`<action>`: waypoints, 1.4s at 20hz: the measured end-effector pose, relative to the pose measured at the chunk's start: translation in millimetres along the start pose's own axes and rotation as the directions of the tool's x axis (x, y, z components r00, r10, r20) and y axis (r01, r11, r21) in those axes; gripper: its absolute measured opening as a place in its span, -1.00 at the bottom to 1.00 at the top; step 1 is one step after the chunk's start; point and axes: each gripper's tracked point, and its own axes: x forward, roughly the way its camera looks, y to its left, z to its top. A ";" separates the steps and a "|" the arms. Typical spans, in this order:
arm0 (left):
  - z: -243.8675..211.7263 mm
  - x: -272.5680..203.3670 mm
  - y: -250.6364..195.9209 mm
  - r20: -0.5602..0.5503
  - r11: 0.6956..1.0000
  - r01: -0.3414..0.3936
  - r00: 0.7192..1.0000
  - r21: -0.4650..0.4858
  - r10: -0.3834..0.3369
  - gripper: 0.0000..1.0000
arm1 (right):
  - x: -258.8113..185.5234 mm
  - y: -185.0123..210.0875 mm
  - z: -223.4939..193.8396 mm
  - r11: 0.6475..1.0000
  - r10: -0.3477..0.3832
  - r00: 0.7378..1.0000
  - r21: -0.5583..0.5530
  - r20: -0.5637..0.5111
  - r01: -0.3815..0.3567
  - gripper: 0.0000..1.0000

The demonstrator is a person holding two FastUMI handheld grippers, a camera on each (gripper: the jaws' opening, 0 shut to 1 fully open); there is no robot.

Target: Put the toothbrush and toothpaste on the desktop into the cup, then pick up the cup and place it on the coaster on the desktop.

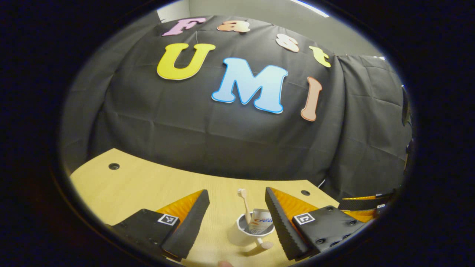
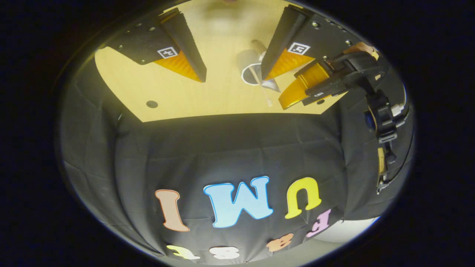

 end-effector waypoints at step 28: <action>22.3 -57.8 98.7 0.006 0.999 -0.046 0.999 0.029 0.046 0.89 | 82.9 52.7 -107.9 0.991 -0.116 0.900 0.017 -0.421 0.135 0.78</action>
